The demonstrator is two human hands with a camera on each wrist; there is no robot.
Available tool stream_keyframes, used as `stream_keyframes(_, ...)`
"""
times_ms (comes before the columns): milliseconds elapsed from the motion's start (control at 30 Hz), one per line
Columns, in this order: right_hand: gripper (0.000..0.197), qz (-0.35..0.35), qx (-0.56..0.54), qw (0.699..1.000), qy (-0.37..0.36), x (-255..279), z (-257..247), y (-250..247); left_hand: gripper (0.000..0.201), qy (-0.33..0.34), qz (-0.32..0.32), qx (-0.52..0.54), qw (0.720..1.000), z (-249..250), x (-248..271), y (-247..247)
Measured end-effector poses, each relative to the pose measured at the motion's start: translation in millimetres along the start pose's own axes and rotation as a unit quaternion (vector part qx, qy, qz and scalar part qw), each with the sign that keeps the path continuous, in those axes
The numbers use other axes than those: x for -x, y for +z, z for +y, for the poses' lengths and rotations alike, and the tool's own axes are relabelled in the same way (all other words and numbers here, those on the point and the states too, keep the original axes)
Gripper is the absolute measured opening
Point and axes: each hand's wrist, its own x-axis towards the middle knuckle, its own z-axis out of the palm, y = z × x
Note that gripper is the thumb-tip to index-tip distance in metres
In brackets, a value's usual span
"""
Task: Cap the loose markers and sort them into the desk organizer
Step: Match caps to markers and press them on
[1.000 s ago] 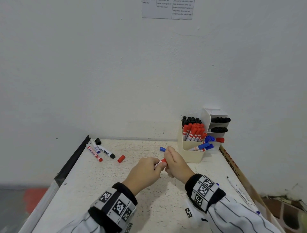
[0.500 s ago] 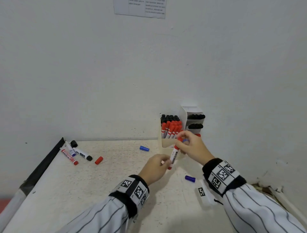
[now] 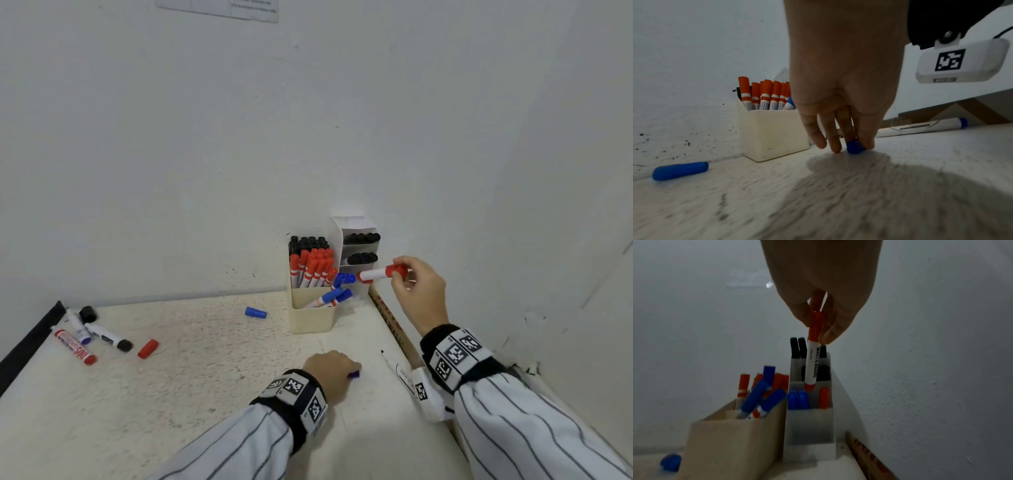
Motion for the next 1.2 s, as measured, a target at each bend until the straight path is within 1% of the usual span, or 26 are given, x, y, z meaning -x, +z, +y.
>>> stream_keyframes(67, 0.022, -0.014, 0.015, 1.0, -0.005, 0.8, 8.8, 12.0, 0.035, -0.014, 0.018, -0.019, 1.0, -4.6, 0.9, -1.8)
stream_keyframes(133, 0.022, -0.028, 0.029, 0.999, -0.007, -0.9, 17.0, 23.2, 0.035, -0.028, 0.031, -0.011, 0.999, -9.6, 3.4, -2.8)
stream_keyframes(233, 0.02, -0.039, 0.046, 0.998, -0.009, -5.4, 24.4, 37.7, 0.041, -0.062, 0.046, 0.058, 0.995, -21.1, 11.5, -1.3)
stream_keyframes(300, 0.019, -0.054, 0.055, 0.997, 0.008, -8.2, 25.2, 45.7, 0.044, -0.075, 0.055, 0.101, 0.991, -30.9, 16.9, -2.0)
stream_keyframes(433, 0.012, -0.067, 0.054, 0.996, 0.027, -10.9, 26.5, 58.1, 0.038, -0.097, 0.067, 0.119, 0.986, -49.2, 26.1, -3.4)
stream_keyframes(567, 0.019, -0.059, 0.049, 0.997, 0.023, -14.4, 32.9, 68.2, 0.037, -0.111, 0.069, 0.127, 0.983, -64.0, 31.7, -2.8)
stream_keyframes(633, 0.018, -0.055, 0.059, 0.997, 0.011, -15.9, 36.7, 73.9, 0.036, -0.113, 0.072, 0.139, 0.981, -68.0, 32.8, -3.0)
stream_keyframes(733, 0.014, -0.083, 0.105, 0.99, 0.052, -18.4, 42.1, 79.0, 0.035, -0.11, 0.089, 0.158, 0.977, -70.6, 33.6, -1.9)
stream_keyframes(833, 0.019, -0.114, 0.158, 0.978, 0.075, -18.7, 46.9, 79.7, 0.035, -0.11, 0.091, 0.168, 0.975, -72.1, 35.2, -0.8)
stream_keyframes(933, 0.02, -0.122, 0.199, 0.97, 0.068, -17.5, 50.2, 81.0, 0.036, -0.111, 0.089, 0.171, 0.975, -73.6, 36.3, -1.0)
stream_keyframes(1067, 0.035, -0.152, 0.184, 0.968, 0.08, -20.3, 53.9, 82.0, 0.036, -0.11, 0.081, 0.181, 0.974, -75.4, 37.2, -1.2)
stream_keyframes(1133, 0.031, -0.149, 0.183, 0.969, 0.075, -23.6, 57.2, 83.5, 0.035, -0.11, 0.084, 0.183, 0.973, -75.8, 37.7, -1.3)
stream_keyframes(1200, 0.025, -0.131, 0.174, 0.973, 0.079, -26.7, 56.0, 84.4, 0.035, -0.112, 0.092, 0.188, 0.971, -76.6, 37.7, -0.8)
